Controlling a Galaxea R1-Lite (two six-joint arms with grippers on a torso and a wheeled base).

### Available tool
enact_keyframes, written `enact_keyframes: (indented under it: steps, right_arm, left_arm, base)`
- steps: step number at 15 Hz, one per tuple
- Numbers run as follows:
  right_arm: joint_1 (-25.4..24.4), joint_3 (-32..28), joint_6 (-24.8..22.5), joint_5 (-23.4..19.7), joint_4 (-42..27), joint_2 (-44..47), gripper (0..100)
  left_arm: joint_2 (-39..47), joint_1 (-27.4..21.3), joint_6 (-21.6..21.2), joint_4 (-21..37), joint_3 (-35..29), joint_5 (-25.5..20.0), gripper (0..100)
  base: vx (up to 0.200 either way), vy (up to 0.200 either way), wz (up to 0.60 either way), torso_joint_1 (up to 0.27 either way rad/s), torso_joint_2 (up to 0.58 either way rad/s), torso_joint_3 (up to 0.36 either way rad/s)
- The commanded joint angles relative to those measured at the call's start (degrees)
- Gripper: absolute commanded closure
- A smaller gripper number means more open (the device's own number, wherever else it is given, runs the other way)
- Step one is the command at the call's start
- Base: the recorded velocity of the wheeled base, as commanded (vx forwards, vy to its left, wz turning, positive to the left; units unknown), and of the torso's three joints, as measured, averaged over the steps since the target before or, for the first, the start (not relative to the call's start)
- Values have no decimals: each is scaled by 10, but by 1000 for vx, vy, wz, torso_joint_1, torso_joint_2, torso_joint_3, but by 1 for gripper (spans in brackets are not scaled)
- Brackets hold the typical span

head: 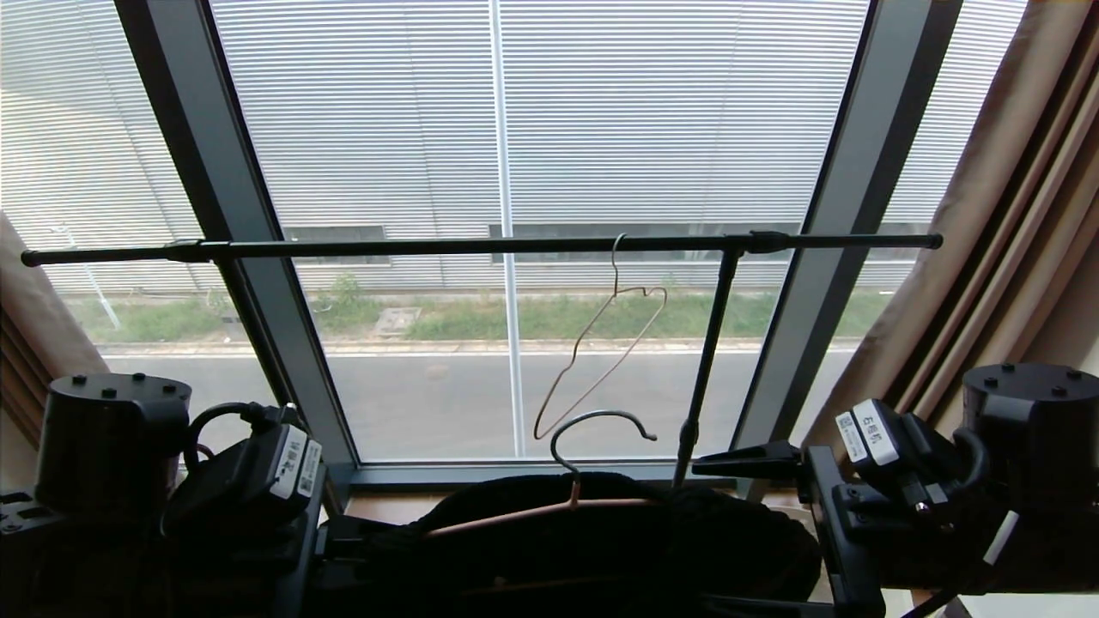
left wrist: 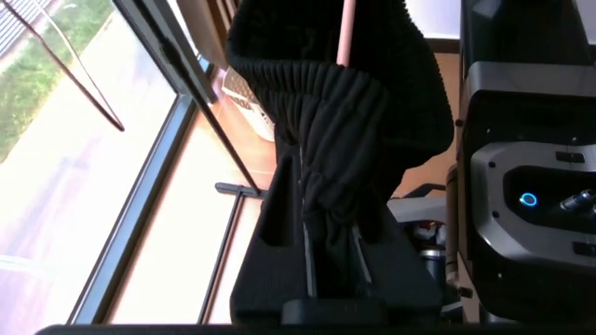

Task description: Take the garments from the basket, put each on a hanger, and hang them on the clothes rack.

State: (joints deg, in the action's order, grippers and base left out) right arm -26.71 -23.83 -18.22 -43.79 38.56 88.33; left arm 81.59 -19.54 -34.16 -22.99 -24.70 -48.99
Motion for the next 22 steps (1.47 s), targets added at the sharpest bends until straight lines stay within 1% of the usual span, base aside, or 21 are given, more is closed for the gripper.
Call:
enact_keyframes:
  steps: [1, 2, 3, 4, 5, 6, 7, 9, 13, 17, 19, 22]
  right_arm:
    - [26, -3, -1, -17, 0, -2, 0]
    - [45, -6, 0, -36, 1, -2, 0]
    - [79, -9, -1, -82, 0, 1, 0]
    - [99, -10, -1, -107, 0, 5, 0]
    - [108, -10, -3, -114, 0, 12, 0]
    - [110, -10, -8, -114, 0, 28, 0]
    - [111, -14, -28, -114, 0, 54, 0]
    - [115, -17, -45, -113, 0, 78, 0]
    - [127, -19, -72, -113, 0, 109, 0]
    - [142, -24, -120, -112, 0, 156, 0]
    - [143, -29, -122, -108, 0, 170, 0]
    - [150, -40, -122, -104, 0, 185, 0]
  left_arm:
    - [-29, 28, 4, 0, 15, -4, 100]
    - [-32, 35, 7, 0, 20, -8, 100]
    - [-39, 47, 12, 0, 30, -15, 100]
    - [-43, 55, 16, 0, 33, -21, 100]
    - [-46, 60, 22, 0, 33, -26, 100]
    - [-50, 64, 32, 0, 33, -29, 100]
    - [-56, 66, 55, 0, 33, -30, 100]
    - [-61, 66, 71, -1, 30, -31, 100]
    - [-62, 67, 88, -2, 24, -43, 100]
    - [-62, 67, 94, -16, 18, -43, 100]
    - [-62, 67, 112, -27, 21, -43, 100]
    - [-62, 67, 119, -35, 23, -43, 100]
  base:
    - [0, 0, 0, 0, 0, 0]
    - [0, 0, 0, 0, 0, 0]
    - [0, 0, 0, 0, 0, 0]
    - [0, 0, 0, 0, 0, 0]
    - [0, 0, 0, 0, 0, 0]
    - [0, 0, 0, 0, 0, 0]
    - [0, 0, 0, 0, 0, 0]
    - [0, 0, 0, 0, 0, 0]
    - [0, 0, 0, 0, 0, 0]
    - [0, 0, 0, 0, 0, 0]
    - [0, 0, 0, 0, 0, 0]
    - [0, 0, 0, 0, 0, 0]
